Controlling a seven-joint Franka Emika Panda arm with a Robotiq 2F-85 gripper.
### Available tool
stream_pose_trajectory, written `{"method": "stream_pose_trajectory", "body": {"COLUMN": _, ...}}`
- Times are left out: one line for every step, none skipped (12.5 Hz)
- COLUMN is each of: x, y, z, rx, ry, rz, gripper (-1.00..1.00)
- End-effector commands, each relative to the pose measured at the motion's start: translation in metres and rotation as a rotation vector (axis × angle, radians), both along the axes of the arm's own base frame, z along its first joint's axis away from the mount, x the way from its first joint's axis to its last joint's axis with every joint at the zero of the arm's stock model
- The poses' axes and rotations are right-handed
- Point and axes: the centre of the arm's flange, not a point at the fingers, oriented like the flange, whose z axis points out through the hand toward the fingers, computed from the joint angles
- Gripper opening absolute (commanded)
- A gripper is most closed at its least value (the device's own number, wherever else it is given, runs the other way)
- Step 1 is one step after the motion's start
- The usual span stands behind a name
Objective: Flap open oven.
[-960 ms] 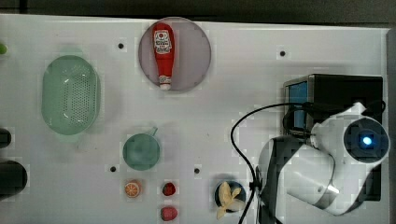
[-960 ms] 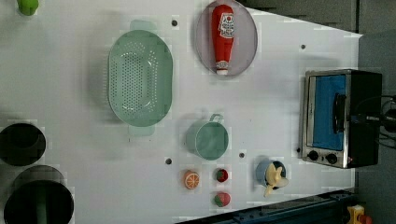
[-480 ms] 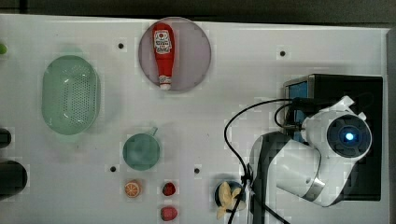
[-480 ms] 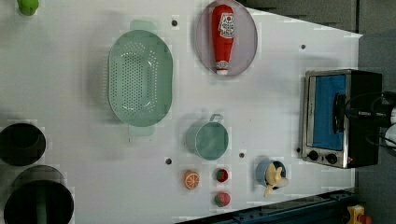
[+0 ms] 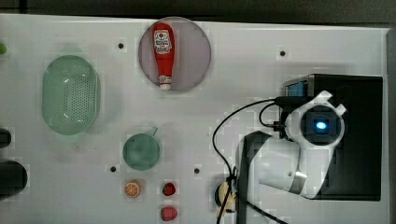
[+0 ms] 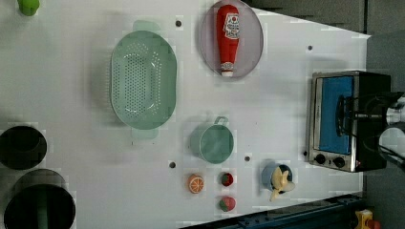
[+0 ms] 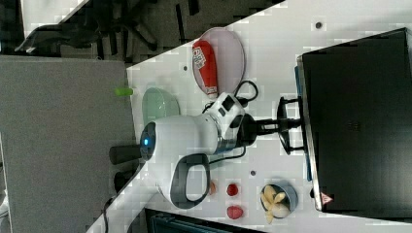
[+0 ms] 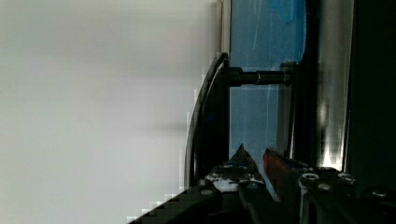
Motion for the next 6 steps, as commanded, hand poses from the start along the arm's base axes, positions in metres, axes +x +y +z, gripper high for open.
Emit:
{"method": "stream_pose_trajectory", "body": {"x": 0.013, "y": 0.065, "z": -0.016, "rx": -0.039, "ry": 0.018, "rz": 0.003, "gripper": -0.65}}
{"method": "stream_pose_trajectory", "body": {"x": 0.014, "y": 0.077, "z": -0.021, "rx": -0.066, "ry": 0.022, "rz": -0.01, "gripper": -0.65}}
{"method": "stream_pose_trajectory", "body": {"x": 0.015, "y": 0.089, "z": -0.026, "rx": -0.095, "ry": 0.024, "rz": -0.025, "gripper": -0.65}}
{"method": "stream_pose_trajectory", "body": {"x": 0.014, "y": 0.101, "z": -0.032, "rx": -0.128, "ry": 0.031, "rz": -0.033, "gripper": -0.65}}
{"method": "stream_pose_trajectory", "body": {"x": 0.013, "y": 0.111, "z": -0.038, "rx": -0.167, "ry": 0.04, "rz": -0.031, "gripper": -0.65}}
{"method": "stream_pose_trajectory", "body": {"x": 0.013, "y": 0.12, "z": -0.043, "rx": -0.205, "ry": 0.047, "rz": -0.018, "gripper": -0.65}}
